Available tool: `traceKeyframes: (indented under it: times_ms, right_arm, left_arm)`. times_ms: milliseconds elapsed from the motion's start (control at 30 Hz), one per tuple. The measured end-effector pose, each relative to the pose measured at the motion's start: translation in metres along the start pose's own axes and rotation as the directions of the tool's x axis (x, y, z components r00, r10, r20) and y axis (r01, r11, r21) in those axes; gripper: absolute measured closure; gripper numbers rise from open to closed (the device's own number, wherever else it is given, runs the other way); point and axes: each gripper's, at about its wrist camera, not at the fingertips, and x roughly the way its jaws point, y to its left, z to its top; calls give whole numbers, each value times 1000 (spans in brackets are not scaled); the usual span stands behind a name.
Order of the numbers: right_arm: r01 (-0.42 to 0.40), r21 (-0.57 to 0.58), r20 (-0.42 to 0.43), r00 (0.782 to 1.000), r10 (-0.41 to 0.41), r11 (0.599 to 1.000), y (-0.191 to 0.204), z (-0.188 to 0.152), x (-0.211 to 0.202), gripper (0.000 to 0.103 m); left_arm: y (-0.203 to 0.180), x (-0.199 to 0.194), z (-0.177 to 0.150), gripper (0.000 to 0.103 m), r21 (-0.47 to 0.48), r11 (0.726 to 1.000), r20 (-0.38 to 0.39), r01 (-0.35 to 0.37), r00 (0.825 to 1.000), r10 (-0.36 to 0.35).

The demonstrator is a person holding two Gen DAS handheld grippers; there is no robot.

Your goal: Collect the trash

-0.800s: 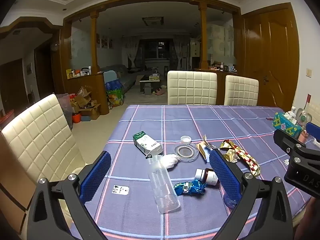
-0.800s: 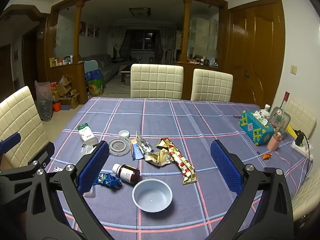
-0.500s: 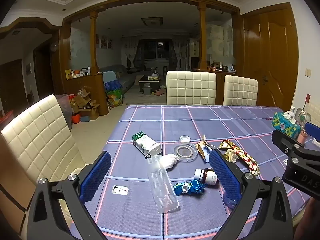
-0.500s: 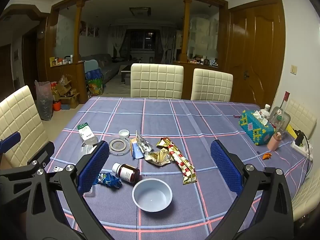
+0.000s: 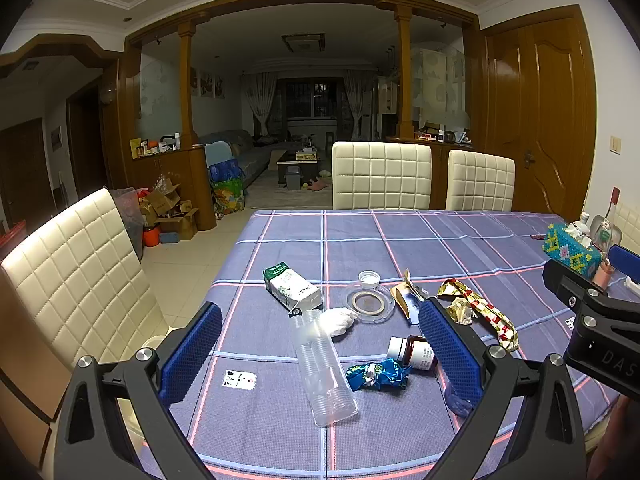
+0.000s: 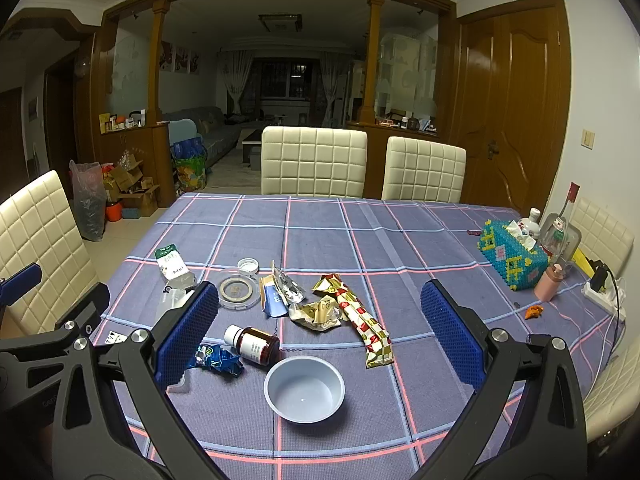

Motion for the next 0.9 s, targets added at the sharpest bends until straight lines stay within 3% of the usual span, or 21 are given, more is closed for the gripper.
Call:
traceKeyframes:
  times_ms: [900]
  right_arm:
    - [0, -1, -3, 1000, 0, 1000, 0, -1, 1, 3]
  left_arm:
    - [-11, 1, 1, 7, -1, 1000, -4, 4, 1000, -4]
